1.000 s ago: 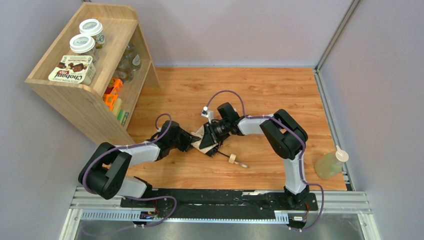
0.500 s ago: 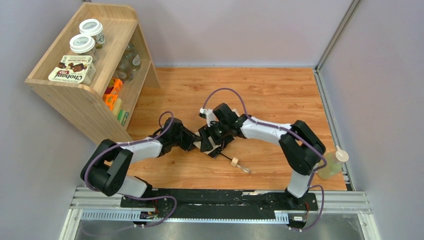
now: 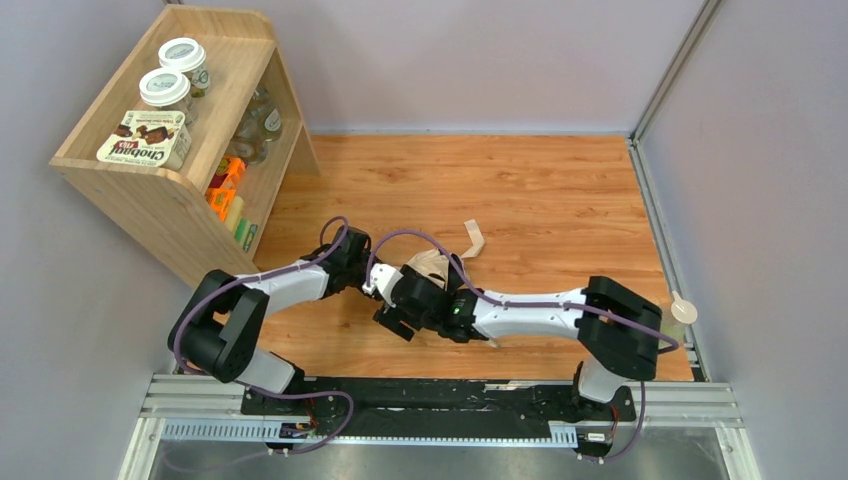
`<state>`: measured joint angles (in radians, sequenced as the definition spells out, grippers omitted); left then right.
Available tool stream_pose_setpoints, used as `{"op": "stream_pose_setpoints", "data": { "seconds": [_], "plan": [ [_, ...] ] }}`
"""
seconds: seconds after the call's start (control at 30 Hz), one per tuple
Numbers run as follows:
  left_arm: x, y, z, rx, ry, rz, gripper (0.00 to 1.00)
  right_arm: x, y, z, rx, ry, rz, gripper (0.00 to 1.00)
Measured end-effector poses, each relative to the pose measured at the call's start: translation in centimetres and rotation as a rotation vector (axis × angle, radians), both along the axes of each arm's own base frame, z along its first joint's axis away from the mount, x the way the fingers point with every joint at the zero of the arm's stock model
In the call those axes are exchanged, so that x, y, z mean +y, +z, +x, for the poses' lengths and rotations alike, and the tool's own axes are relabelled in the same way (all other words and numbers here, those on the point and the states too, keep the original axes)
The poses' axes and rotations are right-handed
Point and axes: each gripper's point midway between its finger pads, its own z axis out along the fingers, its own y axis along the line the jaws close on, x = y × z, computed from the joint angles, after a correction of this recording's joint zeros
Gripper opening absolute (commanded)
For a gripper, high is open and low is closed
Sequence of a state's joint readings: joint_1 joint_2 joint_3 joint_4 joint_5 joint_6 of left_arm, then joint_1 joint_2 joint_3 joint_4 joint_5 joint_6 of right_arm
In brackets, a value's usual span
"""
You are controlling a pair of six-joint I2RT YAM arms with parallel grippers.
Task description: Put away the umbrella
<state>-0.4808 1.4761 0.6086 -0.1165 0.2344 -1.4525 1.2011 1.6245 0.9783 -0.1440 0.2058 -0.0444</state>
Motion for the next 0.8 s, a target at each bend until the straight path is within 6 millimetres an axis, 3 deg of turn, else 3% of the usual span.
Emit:
{"op": "stream_pose_setpoints", "data": {
  "seconds": [0.23, 0.3, 0.4, 0.6, 0.67, 0.7, 0.77, 0.8],
  "plan": [
    [0.0, 0.0, -0.3, 0.032, -0.005, 0.007, 0.00, -0.9, -3.0, 3.5, -0.188, -0.114, -0.162, 0.75],
    [0.0, 0.0, -0.4, 0.039, -0.005, 0.007, 0.00, -1.2, -3.6, 4.5, -0.229, -0.145, -0.201, 0.69],
    [0.0, 0.1, -0.5, 0.046, -0.003, 0.007, 0.00, -1.4, -4.4, 5.5, -0.274, -0.183, -0.252, 0.44],
    [0.0, 0.3, -0.5, 0.042, -0.007, 0.012, 0.00, -1.3, -5.2, 5.1, -0.278, -0.202, -0.270, 0.00],
    [0.0, 0.2, -0.5, 0.033, -0.008, 0.011, 0.01, -1.3, -5.4, 5.0, -0.252, -0.202, -0.252, 0.00],
    [-0.1, 0.2, -0.4, 0.023, -0.008, 0.005, 0.03, -1.3, -5.5, 5.0, -0.229, -0.201, -0.240, 0.00],
    [-0.2, 0.2, -0.3, 0.008, -0.010, -0.005, 0.20, -1.3, -5.7, 5.0, -0.177, -0.193, -0.213, 0.00],
    [-0.2, 0.2, -0.2, 0.003, -0.011, -0.008, 0.34, -1.3, -5.8, 5.0, -0.145, -0.187, -0.196, 0.00]
  ]
}}
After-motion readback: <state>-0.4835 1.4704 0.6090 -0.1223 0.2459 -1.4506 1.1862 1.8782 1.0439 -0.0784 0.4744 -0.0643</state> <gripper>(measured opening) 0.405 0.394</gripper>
